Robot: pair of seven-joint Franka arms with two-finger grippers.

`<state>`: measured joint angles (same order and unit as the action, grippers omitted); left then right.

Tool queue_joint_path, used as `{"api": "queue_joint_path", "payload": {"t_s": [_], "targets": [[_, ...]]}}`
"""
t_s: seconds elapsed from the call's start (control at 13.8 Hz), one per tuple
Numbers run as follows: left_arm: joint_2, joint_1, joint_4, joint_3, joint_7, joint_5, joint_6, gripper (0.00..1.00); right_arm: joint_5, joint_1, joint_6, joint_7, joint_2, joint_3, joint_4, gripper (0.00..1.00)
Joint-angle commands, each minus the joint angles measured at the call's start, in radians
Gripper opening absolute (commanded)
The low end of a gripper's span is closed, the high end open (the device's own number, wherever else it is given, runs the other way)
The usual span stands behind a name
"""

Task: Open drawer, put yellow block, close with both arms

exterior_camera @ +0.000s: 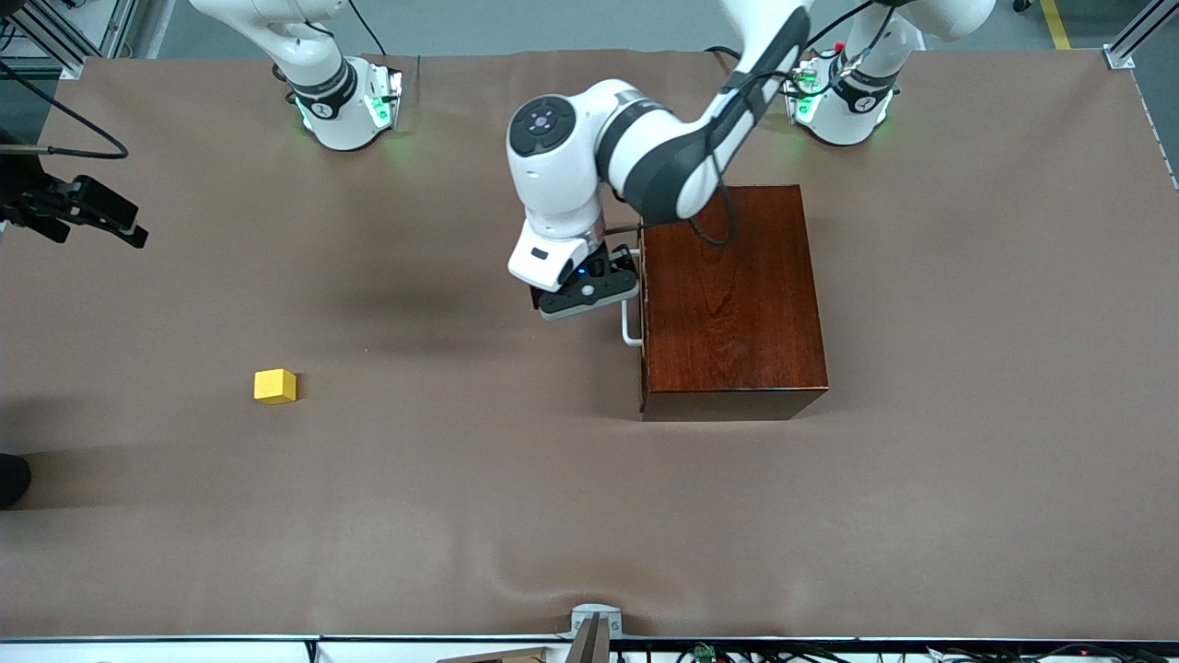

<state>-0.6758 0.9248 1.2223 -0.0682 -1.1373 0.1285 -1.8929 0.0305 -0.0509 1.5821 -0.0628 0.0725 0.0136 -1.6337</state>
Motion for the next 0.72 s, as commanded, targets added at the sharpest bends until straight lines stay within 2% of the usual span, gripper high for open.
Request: {"api": "queue_joint_path", "payload": {"t_s": [0.0,0.22,0.65], "targets": [[-0.044,0.014,-0.037,-0.01,0.062,0.019,0.035,1.0,-0.012,-0.006,-0.005,0.023,0.006,0.005,0.006,1.0],[-0.05,0.013,-0.035,-0.008,0.18,0.014,0.106,1.0,-0.011,-0.006,-0.007,0.034,0.004,0.005,0.003,1.0],[-0.105,0.017,-0.038,-0.008,0.176,0.005,0.117,1.0,-0.011,-0.007,-0.007,0.034,0.004,0.005,0.005,1.0]]}}
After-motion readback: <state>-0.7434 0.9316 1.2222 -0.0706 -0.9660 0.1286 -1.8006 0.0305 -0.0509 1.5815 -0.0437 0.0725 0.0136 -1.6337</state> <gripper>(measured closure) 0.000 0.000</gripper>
